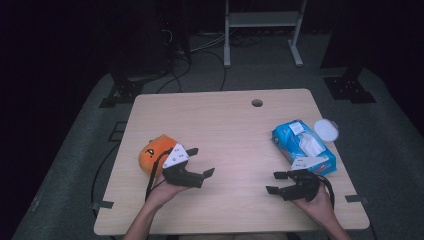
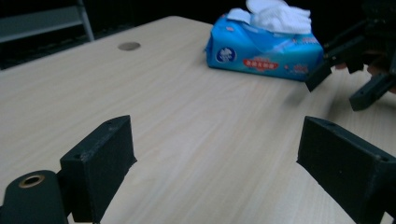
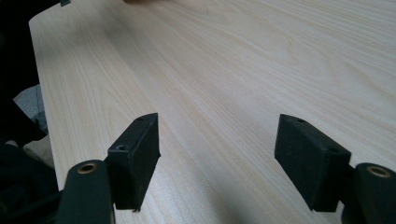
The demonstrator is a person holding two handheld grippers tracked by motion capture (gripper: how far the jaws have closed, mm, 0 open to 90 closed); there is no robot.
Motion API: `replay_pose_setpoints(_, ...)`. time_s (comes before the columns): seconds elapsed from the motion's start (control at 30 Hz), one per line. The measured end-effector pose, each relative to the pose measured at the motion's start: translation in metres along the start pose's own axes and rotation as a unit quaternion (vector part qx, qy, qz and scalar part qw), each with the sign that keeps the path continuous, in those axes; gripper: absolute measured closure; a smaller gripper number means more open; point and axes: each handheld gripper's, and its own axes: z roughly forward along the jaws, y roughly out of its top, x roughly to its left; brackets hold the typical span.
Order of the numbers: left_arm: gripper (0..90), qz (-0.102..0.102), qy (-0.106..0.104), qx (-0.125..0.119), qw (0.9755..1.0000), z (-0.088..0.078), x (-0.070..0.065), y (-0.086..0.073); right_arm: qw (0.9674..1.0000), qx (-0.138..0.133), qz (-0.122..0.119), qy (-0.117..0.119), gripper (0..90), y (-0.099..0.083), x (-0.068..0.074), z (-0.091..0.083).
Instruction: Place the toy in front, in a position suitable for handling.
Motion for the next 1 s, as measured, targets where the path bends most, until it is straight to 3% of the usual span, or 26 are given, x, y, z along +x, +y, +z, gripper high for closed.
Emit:
replay_pose_setpoints(0.23, 10.5, 0.000, 0.042, -0.022, 0.9989, -0.024, 0.017, 0.009, 1.0000, 0.000, 0.000, 0.000, 29.7, 0.000, 0.000, 0.000)
replay_pose_setpoints(0.27, 10.6, -0.002, 0.057, -0.028, 0.9979, -0.032, 0.023, 0.010, 1.0000, 0.000, 0.000, 0.000, 29.7, 0.000, 0.000, 0.000)
replay_pose_setpoints(0.4, 11.5, -0.024, 0.069, -0.045, 0.9963, -0.043, 0.034, 0.008, 1.0000, 0.002, 0.000, -0.001, 29.7, 0.000, 0.001, 0.000)
replay_pose_setpoints(0.43, 11.5, -0.027, 0.085, -0.044, 0.9950, -0.049, 0.040, 0.006, 1.0000, 0.002, -0.001, -0.001, 29.7, 0.000, 0.002, 0.001)
replay_pose_setpoints(0.57, 11.5, -0.034, 0.105, -0.046, 0.9928, -0.058, 0.050, 0.002, 1.0000, 0.002, -0.002, 0.000, 29.7, 0.000, 0.002, 0.001)
replay_pose_setpoints(0.7, 11.7, -0.041, 0.141, -0.045, 0.9882, -0.069, 0.062, -0.003, 1.0000, 0.002, -0.002, 0.000, 29.7, 0.000, 0.002, 0.001)
replay_pose_setpoints(0.83, 12.5, -0.060, 0.162, -0.046, 0.9840, -0.079, 0.076, -0.011, 1.0000, 0.003, -0.003, 0.001, 29.7, 0.000, 0.002, 0.001)
replay_pose_setpoints(1.0, 13.4, -0.075, 0.170, -0.026, 0.9822, -0.080, 0.087, -0.026, 1.0000, 0.004, -0.003, 0.003, 29.7, 0.001, 0.003, 0.002)
